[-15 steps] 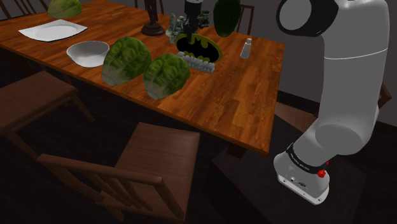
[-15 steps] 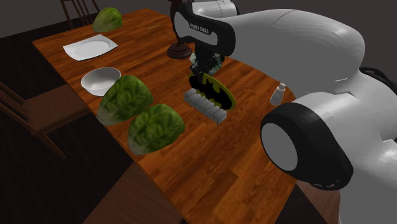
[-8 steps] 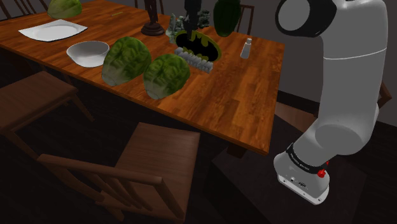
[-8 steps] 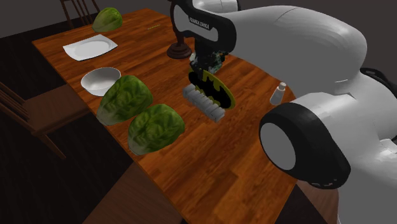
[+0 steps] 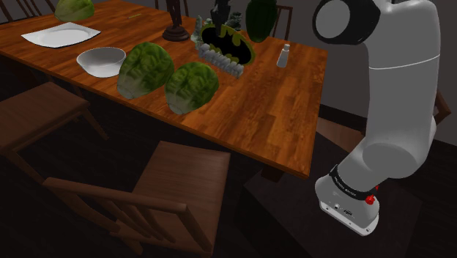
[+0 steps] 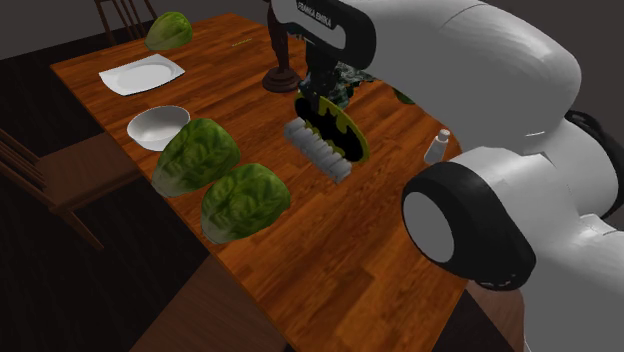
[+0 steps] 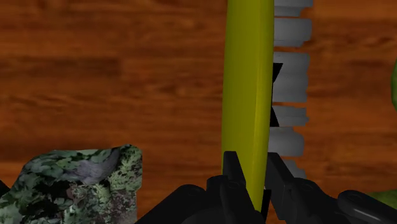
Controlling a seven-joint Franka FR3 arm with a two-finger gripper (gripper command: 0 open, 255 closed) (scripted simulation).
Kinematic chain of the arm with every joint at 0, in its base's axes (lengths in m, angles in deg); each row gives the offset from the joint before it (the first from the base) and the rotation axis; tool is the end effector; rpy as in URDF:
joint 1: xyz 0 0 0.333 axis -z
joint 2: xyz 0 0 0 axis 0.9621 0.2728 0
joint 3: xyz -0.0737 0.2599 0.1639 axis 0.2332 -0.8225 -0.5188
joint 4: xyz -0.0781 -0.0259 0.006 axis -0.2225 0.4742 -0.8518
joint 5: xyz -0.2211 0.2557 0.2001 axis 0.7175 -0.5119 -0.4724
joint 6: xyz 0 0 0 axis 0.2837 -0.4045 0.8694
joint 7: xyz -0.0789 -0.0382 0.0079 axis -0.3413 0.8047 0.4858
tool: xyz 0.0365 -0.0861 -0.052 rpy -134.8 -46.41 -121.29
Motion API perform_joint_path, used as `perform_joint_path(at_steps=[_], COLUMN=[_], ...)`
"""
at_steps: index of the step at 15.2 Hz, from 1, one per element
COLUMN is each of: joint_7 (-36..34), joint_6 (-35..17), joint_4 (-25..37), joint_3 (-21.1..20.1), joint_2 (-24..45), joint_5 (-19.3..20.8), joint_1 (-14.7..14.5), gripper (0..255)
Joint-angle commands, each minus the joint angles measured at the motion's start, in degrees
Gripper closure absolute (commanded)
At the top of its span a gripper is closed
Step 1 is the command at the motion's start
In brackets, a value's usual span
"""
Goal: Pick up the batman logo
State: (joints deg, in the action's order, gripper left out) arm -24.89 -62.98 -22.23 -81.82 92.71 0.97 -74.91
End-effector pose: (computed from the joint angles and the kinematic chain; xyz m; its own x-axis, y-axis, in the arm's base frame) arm 0.7181 -0.0108 0.5281 0.9193 0.3921 0.0329 0.3931 -0.9188 -0.0343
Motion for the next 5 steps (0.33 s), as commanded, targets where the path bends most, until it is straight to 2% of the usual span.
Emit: perform_joint_path(at_steps=[1, 3, 5], joint_7=[-0.13, -0.25, -0.26], joint_6=[2.06, 4.46, 4.62], joint_4=[2.87, 6.49, 6.73], joint_3=[-0.02, -0.06, -0.06], joint_2=[0.75, 1.97, 2.04], joint_5=[-0.02, -0.07, -0.07], joint_1=[0.07, 0.21, 0.22], gripper=[255, 255, 255])
